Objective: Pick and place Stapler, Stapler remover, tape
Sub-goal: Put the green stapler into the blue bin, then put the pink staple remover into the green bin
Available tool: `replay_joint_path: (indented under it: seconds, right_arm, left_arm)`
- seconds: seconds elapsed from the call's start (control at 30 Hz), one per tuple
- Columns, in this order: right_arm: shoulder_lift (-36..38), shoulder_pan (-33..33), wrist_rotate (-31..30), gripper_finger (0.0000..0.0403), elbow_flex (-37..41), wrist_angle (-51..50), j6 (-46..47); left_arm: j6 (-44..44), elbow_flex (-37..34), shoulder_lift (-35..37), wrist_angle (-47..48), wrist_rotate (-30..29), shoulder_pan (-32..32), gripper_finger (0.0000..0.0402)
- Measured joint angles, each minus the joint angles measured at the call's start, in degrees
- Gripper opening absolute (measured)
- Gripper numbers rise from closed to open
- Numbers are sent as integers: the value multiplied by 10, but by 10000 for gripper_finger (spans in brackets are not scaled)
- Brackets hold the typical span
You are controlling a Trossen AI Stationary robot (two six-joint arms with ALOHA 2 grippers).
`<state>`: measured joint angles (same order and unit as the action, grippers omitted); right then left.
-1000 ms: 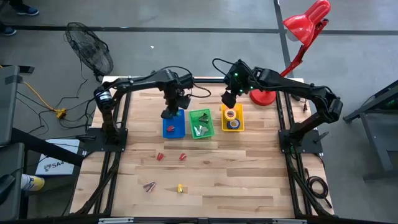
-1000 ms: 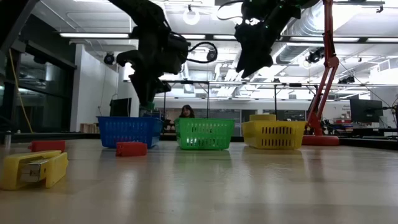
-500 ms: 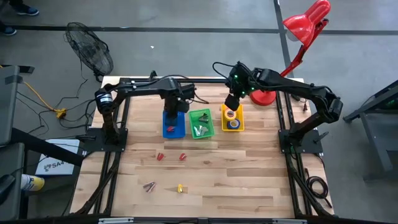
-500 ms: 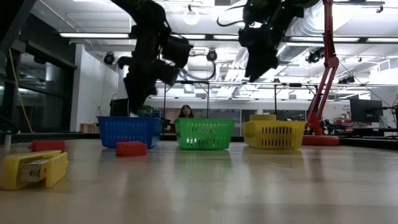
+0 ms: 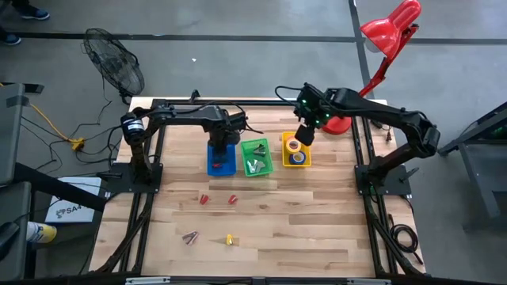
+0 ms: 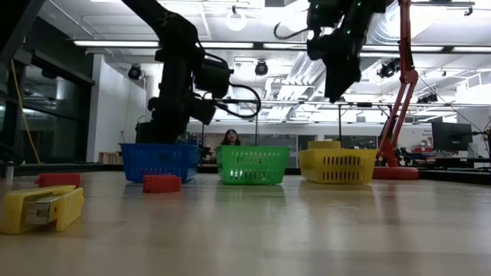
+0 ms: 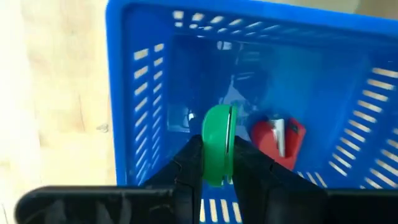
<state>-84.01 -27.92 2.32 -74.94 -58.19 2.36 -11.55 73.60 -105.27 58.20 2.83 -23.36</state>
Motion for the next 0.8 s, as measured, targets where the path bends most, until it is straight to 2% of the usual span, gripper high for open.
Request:
replay_joint_path:
  seconds: [0.33,0.8]
  right_arm:
    - [75,22,-58,220,29,22,5]
    - [189,43,-51,220,165,107,51]
  left_arm:
    - [4,-11,0,-16,-7,-3,66]
    - [1,-11,6,-8,-9,-3,179]
